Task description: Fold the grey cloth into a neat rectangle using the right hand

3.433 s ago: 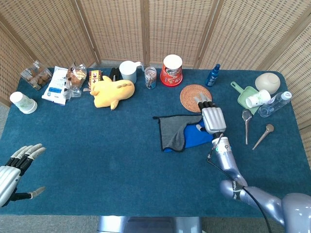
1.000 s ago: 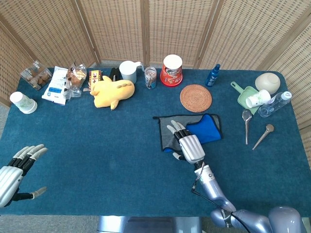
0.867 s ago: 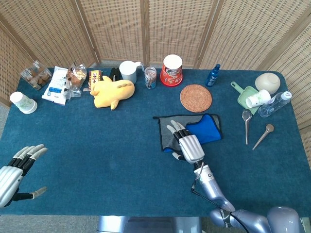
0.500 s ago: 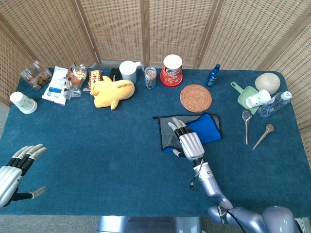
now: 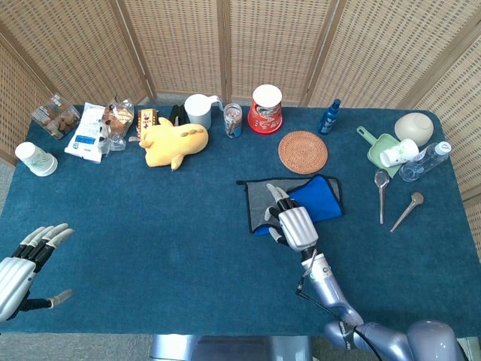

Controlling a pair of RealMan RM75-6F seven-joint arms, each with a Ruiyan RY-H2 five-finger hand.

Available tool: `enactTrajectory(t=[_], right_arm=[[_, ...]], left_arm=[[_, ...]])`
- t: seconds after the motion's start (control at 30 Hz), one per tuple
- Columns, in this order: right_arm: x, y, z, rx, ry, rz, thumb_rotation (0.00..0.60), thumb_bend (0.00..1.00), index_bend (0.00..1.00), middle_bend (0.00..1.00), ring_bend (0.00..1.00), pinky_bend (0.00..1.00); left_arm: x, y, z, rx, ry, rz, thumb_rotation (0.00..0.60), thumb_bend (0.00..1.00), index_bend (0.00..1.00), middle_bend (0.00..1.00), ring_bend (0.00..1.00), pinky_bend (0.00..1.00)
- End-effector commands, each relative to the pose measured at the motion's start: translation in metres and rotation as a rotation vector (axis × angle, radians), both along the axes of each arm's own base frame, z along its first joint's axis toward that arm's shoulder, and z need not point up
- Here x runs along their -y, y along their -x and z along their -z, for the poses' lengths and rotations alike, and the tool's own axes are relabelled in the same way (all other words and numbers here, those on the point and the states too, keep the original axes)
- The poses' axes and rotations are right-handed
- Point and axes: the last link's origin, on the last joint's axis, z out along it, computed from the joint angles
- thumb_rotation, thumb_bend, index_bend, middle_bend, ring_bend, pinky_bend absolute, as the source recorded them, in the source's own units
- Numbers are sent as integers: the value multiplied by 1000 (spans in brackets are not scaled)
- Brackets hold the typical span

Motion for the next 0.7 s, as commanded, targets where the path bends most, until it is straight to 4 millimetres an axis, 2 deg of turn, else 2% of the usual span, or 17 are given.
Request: enactTrajectory(t=[0.03, 0.2, 0.53, 0.7], right_arm=[[0, -1, -1, -1, 4, -4, 600, 334, 610, 39, 120, 349], [0, -8, -1, -14, 21, -26, 600, 343, 659, 55, 125, 349], [7, -16, 4, -72, 31, -45, 600, 360, 666, 59, 129, 349], [16, -24, 5, -100, 48, -52, 600, 363, 675, 61, 129, 349]], left_arm=[[0, 0, 0, 1, 0, 0, 600, 237, 68, 0, 0, 62], [0, 0, -1, 4, -3, 2, 600, 237, 68, 0, 0, 62], [1, 0, -3, 10, -5, 4, 600, 238, 68, 0, 0, 62], [0, 0, -3, 11, -3, 3, 600, 236, 68, 0, 0, 62]])
